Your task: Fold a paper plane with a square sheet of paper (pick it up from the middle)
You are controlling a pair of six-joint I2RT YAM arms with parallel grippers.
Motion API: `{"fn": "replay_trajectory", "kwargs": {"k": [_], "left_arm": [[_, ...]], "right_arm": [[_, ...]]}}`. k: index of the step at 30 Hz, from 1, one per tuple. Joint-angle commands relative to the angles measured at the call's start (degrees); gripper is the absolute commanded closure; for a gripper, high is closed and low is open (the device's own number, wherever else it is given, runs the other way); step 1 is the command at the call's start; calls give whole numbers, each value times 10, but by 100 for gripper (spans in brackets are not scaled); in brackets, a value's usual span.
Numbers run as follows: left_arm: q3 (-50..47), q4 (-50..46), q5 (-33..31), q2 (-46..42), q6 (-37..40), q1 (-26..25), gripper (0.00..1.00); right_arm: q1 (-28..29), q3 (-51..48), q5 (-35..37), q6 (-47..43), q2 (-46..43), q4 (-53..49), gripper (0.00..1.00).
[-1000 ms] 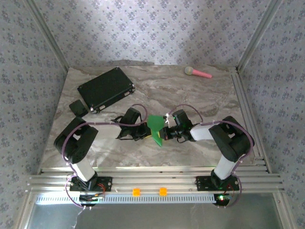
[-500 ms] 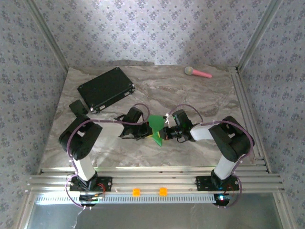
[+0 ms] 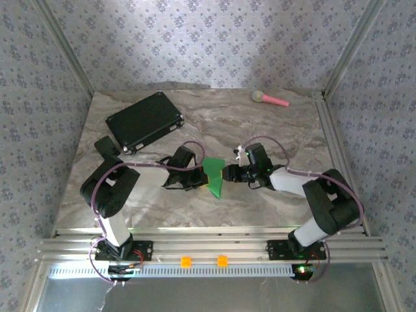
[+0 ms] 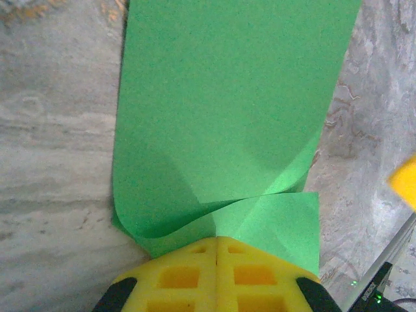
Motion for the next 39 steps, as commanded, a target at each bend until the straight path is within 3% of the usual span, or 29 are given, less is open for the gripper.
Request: {"fn": "replay_trajectory", "kwargs": {"k": [1,7,12,20,31,36,39], "left_arm": [[-6,-49,-28,18,12,-8,99],[-6,-49,-30,20,11,-10,99],[-6,-47,-32,19,11,-10,99],[-6,-45,-31,22,11,-11,99],[-4,-45,-28,28,14,-11,99],[-6,-46,-28,27,15,-11,99],[-6,-43,-28,28,14,-10,99]], "right_arm": [[12,8,-29,24,-18,-45,62],[91,70,-29,38,27,-111,88],[116,88,2,40,52,-135,96],[117,88,-17,29,92,-173,97],[124,26,-38,53,45,-178,95],[116,48,-33,70,1,-180,94],[112,75,-46,70,23,-171,94]]}}
